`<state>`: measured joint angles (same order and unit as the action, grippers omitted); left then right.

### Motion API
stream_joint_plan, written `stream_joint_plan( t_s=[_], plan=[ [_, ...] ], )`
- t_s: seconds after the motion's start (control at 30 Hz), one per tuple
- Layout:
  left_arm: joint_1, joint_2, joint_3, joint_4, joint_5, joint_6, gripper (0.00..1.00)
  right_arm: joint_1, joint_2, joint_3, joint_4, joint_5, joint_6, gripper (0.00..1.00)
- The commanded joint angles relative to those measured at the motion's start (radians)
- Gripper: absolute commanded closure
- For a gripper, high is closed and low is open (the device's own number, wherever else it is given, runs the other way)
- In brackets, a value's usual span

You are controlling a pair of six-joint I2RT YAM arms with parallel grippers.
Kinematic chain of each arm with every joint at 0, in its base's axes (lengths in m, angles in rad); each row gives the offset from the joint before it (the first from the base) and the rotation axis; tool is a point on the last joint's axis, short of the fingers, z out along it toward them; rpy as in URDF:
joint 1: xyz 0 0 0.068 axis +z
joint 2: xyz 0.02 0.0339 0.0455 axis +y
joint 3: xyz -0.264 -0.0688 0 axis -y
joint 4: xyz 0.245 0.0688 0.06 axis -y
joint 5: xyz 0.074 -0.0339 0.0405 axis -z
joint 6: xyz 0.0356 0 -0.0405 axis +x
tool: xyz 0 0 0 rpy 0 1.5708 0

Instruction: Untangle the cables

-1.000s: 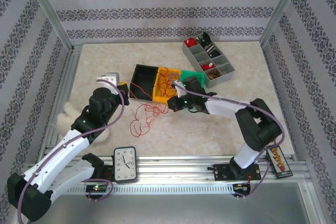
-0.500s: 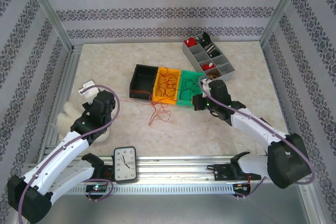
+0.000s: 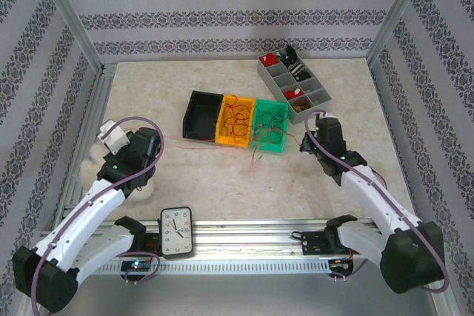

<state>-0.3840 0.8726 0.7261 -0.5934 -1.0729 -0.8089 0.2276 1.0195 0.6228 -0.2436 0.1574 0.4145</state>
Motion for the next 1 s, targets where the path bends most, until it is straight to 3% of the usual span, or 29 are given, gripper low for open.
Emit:
stream_joint_plan(
  t_s=[0.0, 0.33, 0.43, 0.53, 0.67, 0.73, 0.97],
  plan=[
    [0.026, 0.001, 0.035, -0.073, -0.055, -0.022, 1.00, -0.059, -0.040, -0.039, -0.064, 0.108, 0.059, 1.00],
    [0.053, 0.011, 0.041, -0.067, -0.093, 0.001, 1.00, -0.153, -0.095, -0.080, -0.082, 0.102, 0.095, 1.00],
    [0.061, -0.001, 0.037, -0.035, -0.068, 0.042, 1.00, -0.171, -0.107, -0.093, -0.024, 0.001, 0.068, 1.00],
    [0.062, -0.041, -0.057, 0.236, 0.182, 0.283, 1.00, -0.159, -0.105, -0.084, 0.065, -0.202, -0.008, 1.00],
    [0.061, -0.071, -0.167, 0.438, 0.552, 0.334, 1.00, -0.093, -0.097, -0.048, 0.123, -0.368, -0.069, 1.00],
    [0.060, -0.046, -0.189, 0.460, 0.687, 0.321, 0.91, -0.056, -0.081, -0.019, 0.130, -0.439, -0.087, 1.00],
    [-0.018, 0.034, -0.192, 0.448, 0.830, 0.342, 0.52, 0.069, -0.013, 0.048, 0.155, -0.567, -0.113, 1.00]
  ],
)
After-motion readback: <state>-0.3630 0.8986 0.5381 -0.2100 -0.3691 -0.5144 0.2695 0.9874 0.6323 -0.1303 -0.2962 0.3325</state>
